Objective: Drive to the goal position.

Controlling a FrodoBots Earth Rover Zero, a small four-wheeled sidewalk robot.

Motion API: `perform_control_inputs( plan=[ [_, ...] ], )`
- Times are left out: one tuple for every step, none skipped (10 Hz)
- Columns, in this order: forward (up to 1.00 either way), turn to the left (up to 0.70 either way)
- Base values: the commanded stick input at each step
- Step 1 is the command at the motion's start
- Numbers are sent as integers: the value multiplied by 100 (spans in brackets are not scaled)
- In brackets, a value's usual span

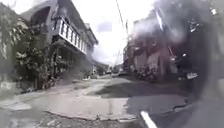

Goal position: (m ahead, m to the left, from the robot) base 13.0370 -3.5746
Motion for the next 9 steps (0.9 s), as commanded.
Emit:
perform_control_inputs(
  plan=[
    [85,-25],
    [85,0],
    [85,0],
    [85,0],
    [85,0],
    [85,0],
    [85,0],
    [85,0],
    [85,0]
  ],
)
